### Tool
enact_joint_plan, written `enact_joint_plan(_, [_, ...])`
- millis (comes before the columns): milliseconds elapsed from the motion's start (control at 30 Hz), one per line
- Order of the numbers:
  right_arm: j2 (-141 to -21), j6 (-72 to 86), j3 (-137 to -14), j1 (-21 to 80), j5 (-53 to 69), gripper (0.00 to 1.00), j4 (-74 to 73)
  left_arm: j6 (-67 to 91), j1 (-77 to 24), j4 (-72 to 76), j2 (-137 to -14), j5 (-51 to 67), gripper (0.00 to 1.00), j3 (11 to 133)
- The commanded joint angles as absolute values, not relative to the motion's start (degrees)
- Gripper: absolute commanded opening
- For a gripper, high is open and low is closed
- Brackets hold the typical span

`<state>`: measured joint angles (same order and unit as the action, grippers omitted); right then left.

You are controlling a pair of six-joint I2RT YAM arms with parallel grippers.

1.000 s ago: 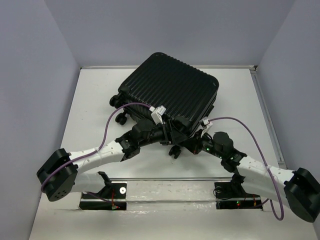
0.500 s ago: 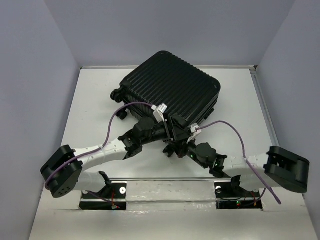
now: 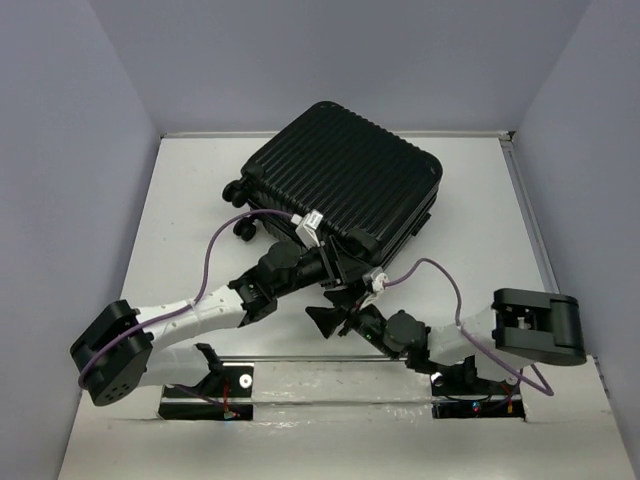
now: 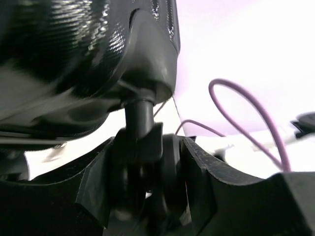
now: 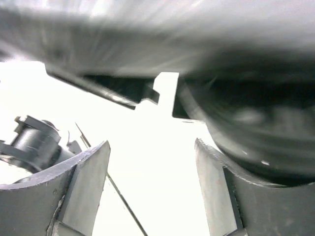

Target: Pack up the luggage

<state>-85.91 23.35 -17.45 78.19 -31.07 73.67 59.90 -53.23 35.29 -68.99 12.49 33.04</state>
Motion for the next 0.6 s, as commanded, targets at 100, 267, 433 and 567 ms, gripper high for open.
enact_joint_plan(100, [-65.41, 33.13, -15.55, 78.66, -29.88, 0.83, 46.8, 61.26, -53.62, 50.19, -59.59, 12.66, 0.7, 31.38])
enact_joint_plan(267, [-57.84, 33.05, -20.38, 78.66, -31.72, 0.87, 29.91, 61.17, -53.09, 48.69, -59.59, 12.31, 0.82, 30.15])
enact_joint_plan(433, [-56.07, 32.44, -27.41, 78.66, -38.39, 0.93, 17.85, 61.08, -52.3, 48.16, -59.06, 12.04, 0.84, 28.83])
enact_joint_plan(567, [-57.83, 31.64, -31.37, 78.66, -42.8, 0.94, 15.38, 61.43, -51.68, 47.99, -58.45, 11.78, 0.84, 27.69])
